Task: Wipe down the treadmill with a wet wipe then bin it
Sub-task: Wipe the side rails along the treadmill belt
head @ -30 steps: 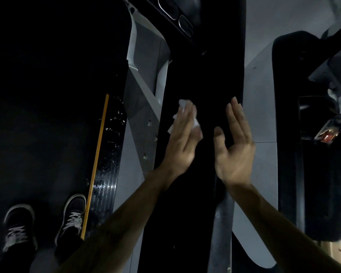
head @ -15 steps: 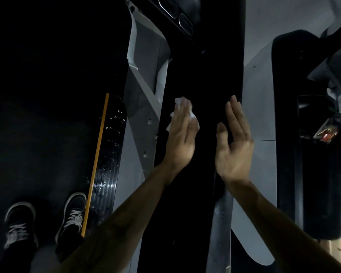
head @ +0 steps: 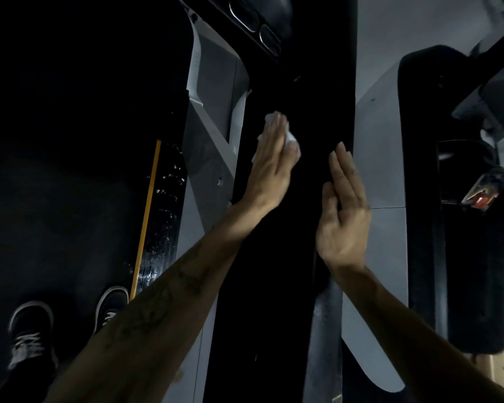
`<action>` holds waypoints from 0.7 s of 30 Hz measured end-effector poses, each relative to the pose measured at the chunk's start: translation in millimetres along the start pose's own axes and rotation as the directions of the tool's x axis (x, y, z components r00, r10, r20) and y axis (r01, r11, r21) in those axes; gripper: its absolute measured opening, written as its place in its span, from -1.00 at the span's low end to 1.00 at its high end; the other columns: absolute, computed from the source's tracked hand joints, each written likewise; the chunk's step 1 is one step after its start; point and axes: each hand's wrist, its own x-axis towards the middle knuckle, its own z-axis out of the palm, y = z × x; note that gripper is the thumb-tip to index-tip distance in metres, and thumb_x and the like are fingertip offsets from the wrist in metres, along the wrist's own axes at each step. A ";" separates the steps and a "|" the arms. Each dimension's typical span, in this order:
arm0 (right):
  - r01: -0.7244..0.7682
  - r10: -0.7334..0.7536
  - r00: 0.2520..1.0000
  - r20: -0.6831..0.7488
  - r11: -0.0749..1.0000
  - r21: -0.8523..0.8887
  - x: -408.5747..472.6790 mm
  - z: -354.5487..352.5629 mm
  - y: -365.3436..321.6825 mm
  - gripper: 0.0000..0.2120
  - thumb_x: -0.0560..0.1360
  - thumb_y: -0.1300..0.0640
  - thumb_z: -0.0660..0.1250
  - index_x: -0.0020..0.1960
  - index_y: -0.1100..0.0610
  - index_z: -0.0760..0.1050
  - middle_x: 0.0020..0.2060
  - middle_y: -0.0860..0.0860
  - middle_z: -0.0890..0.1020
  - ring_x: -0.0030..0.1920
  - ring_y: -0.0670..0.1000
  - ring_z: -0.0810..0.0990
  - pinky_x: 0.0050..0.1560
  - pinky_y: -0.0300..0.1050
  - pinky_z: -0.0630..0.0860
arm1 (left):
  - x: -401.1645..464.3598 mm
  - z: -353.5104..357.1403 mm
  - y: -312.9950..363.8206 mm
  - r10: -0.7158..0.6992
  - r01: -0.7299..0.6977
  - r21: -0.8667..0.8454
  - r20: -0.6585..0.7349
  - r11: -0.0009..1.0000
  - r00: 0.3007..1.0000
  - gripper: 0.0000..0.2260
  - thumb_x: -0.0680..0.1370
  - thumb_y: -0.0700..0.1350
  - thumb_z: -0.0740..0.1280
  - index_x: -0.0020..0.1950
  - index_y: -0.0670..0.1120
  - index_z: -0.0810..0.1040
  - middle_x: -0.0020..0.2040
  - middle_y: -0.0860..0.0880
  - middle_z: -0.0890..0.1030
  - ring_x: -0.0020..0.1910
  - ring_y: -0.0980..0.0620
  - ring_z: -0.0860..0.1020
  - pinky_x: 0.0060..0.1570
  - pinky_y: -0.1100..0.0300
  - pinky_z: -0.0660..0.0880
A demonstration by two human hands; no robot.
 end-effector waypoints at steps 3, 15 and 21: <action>0.010 -0.010 1.000 -0.001 1.000 0.006 1.3 -0.2 1.5 -0.59 0.69 0.29 0.13 0.53 0.30 0.35 0.56 0.12 0.35 0.60 0.08 0.23 0.55 0.17 0.29 | -30.7 2.3 -4.6 0.052 -0.052 -0.020 0.017 0.998 0.998 -0.48 0.76 -0.02 0.00 0.69 -0.13 -0.05 0.70 -0.05 -0.12 0.65 0.11 -0.20 0.61 0.14 -0.25; 0.053 -0.055 0.998 -0.022 0.996 -0.073 0.7 1.5 2.1 -0.58 0.68 0.32 0.13 0.52 0.29 0.37 0.54 0.15 0.37 0.56 0.11 0.31 0.51 0.20 0.33 | 38.7 6.5 34.8 0.251 -0.261 0.123 0.087 0.957 0.964 -0.46 0.73 0.02 -0.07 0.67 -0.19 0.04 0.69 -0.16 -0.01 0.67 -0.09 -0.10 0.57 0.20 -0.28; 0.039 -0.031 0.998 0.046 0.982 -0.185 13.3 -8.8 -2.6 -0.55 0.68 0.20 0.12 0.54 0.25 0.36 0.53 0.09 0.37 0.51 0.08 0.35 0.48 0.09 0.37 | 22.2 4.4 22.8 -0.024 0.024 -0.001 -0.028 1.000 0.999 -0.46 0.74 0.04 -0.06 0.69 -0.11 -0.03 0.70 -0.04 -0.07 0.64 0.15 -0.17 0.48 0.40 -0.34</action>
